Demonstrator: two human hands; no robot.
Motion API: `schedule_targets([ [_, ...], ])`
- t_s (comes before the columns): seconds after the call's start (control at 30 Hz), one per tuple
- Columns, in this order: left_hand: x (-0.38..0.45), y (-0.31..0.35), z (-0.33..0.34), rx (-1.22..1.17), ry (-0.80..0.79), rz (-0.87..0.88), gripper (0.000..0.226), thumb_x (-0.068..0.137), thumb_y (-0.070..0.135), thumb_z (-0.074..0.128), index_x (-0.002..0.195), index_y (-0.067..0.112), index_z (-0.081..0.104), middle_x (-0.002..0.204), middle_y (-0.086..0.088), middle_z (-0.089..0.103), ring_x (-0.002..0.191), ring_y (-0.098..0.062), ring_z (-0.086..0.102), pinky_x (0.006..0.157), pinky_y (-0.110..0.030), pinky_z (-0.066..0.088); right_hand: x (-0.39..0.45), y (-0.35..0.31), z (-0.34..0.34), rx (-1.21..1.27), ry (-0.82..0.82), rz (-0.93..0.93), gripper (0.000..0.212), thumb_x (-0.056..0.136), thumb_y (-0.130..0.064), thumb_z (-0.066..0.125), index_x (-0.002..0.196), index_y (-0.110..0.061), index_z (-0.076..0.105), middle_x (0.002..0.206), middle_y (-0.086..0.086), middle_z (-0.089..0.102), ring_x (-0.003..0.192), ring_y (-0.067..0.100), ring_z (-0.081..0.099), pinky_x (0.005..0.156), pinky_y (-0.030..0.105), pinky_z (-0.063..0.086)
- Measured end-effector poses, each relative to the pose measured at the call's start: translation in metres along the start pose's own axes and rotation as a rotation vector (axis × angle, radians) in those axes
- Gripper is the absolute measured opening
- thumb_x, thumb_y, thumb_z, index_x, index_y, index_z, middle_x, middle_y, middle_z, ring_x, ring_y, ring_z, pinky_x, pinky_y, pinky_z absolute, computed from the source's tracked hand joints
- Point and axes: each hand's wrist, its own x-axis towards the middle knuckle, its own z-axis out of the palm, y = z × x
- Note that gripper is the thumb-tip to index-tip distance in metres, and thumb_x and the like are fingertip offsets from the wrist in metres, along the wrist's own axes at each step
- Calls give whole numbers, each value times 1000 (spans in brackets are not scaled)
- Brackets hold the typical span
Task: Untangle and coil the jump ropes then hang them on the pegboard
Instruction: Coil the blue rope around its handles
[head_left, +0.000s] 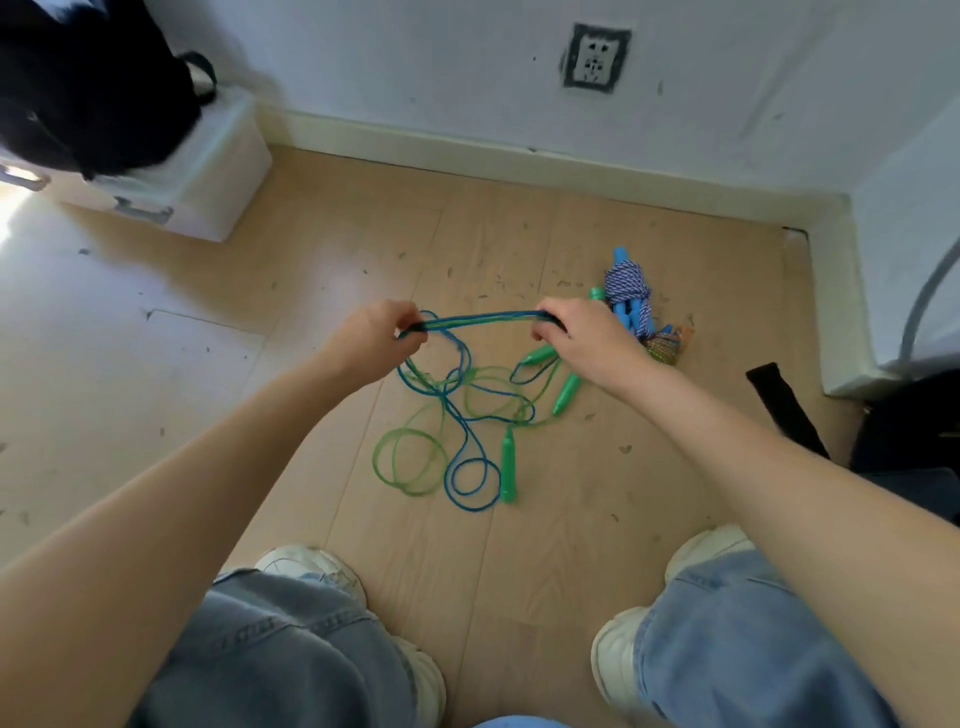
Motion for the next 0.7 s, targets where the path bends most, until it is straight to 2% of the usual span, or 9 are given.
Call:
schedule_targets([
  [0.1, -7, 8, -12, -19, 80, 32, 15, 90, 10, 55, 100, 0, 59, 96, -15, 64, 88, -30, 60, 76, -31, 42, -7, 1, -9, -104, 93, 62, 20, 95, -18, 44, 94, -2, 57, 87, 17, 58, 84, 31, 53, 69, 38, 40],
  [0.2, -10, 14, -22, -236, 118, -10, 6, 86, 13, 62, 89, 8, 63, 74, -2, 62, 68, -22, 65, 70, -32, 52, -14, 7, -10, -129, 64, 124, 22, 96, -19, 44, 103, -2, 57, 96, 18, 60, 90, 31, 54, 72, 36, 41],
  [0.27, -9, 17, -23, -395, 108, -66, 4, 84, 14, 65, 84, 10, 64, 71, -1, 62, 63, -18, 66, 70, -34, 57, -17, 11, -7, -87, 34, 145, 31, 94, -18, 49, 122, -6, 52, 119, 13, 55, 111, 29, 49, 90, 37, 41],
  [0.33, -7, 20, -19, -524, 114, -116, 5, 84, 12, 66, 81, 10, 63, 69, -3, 62, 56, -11, 64, 68, -29, 59, -19, 11, -1, -44, 75, 157, 40, 91, -18, 55, 129, -9, 46, 134, 9, 42, 124, 26, 38, 103, 36, 34],
  [0.43, -2, 24, -12, -692, 88, -188, 9, 85, 10, 64, 78, 6, 60, 68, -5, 60, 56, -11, 61, 59, -19, 57, -20, 3, 14, 33, 237, 85, 19, 89, -14, 56, 108, -10, 57, 111, 0, 48, 105, 13, 46, 86, 22, 36],
  [0.47, -1, 26, -10, -736, 80, -210, 11, 86, 10, 63, 76, 7, 59, 68, -5, 59, 58, -11, 60, 58, -17, 56, -20, 1, 23, 72, 193, 76, 15, 89, -13, 56, 103, -11, 60, 105, 0, 53, 97, 12, 50, 81, 20, 37],
  [0.53, 2, 28, -9, -821, 88, -255, 12, 87, 11, 62, 76, 7, 58, 70, -5, 58, 59, -11, 59, 57, -15, 55, -21, 1, 47, 95, -40, 82, 20, 89, -10, 55, 108, -10, 62, 109, 3, 63, 92, 13, 56, 80, 20, 40],
  [0.6, 7, 28, -11, -922, 83, -306, 9, 87, 11, 61, 83, 3, 58, 71, -6, 58, 55, -9, 60, 55, -14, 54, -20, 6, 71, 123, -224, 106, 34, 87, -6, 56, 121, -10, 56, 122, 5, 60, 88, 13, 55, 80, 18, 38],
  [0.7, 11, 24, -11, -1097, -19, -392, 9, 86, 10, 62, 85, 2, 59, 65, -4, 56, 45, -6, 59, 52, -14, 51, -12, 7, 104, 223, -309, 171, 55, 84, -9, 62, 135, -11, 41, 136, 2, 49, 90, 17, 57, 82, 22, 39],
])
